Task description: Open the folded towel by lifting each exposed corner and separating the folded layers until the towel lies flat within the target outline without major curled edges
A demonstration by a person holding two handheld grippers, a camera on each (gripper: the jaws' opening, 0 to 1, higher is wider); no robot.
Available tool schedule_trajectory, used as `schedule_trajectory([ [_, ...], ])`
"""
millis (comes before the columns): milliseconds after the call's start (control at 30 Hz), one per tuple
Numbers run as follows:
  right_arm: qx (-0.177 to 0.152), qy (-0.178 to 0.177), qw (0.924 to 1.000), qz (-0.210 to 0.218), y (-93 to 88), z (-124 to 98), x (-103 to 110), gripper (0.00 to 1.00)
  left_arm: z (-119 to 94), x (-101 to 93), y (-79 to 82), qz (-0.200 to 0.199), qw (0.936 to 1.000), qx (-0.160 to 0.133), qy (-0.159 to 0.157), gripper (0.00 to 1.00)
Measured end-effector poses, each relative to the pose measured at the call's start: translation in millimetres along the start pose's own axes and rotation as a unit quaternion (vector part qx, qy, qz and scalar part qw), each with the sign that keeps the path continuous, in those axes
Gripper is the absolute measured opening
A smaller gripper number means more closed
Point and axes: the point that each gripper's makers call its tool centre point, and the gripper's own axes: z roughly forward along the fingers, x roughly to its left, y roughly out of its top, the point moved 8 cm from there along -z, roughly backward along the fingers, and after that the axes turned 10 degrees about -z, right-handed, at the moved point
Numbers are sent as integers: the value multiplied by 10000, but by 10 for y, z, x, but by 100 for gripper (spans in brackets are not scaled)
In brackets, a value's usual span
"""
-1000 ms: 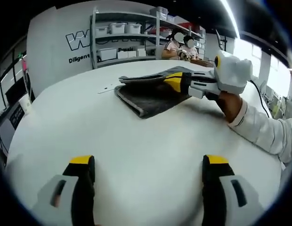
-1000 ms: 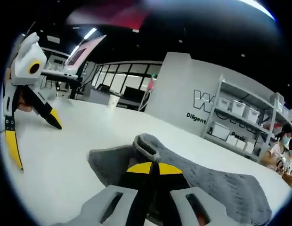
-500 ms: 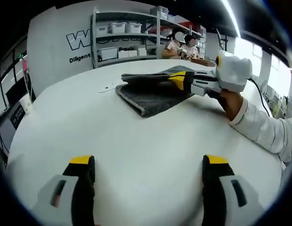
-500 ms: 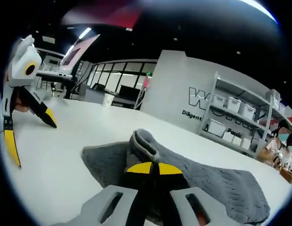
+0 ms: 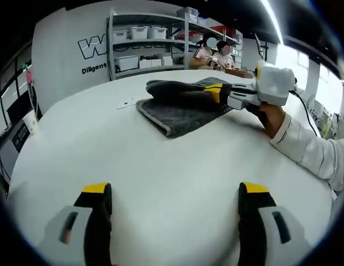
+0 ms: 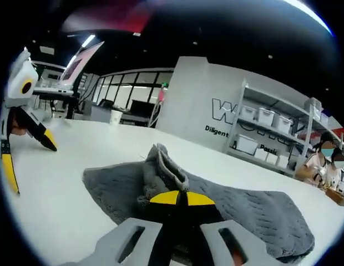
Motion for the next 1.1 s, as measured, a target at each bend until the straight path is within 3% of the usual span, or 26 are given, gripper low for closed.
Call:
schedule_trajectory([
  [367, 136, -219, 9997, -56, -67, -25, -122, 0, -2, -1, -7, 0, 10000, 8, 9, 94],
  [1100, 140, -294, 9994, -132, -114, -127, -213, 0, 3, 5, -9, 1, 10000, 26, 21, 93],
])
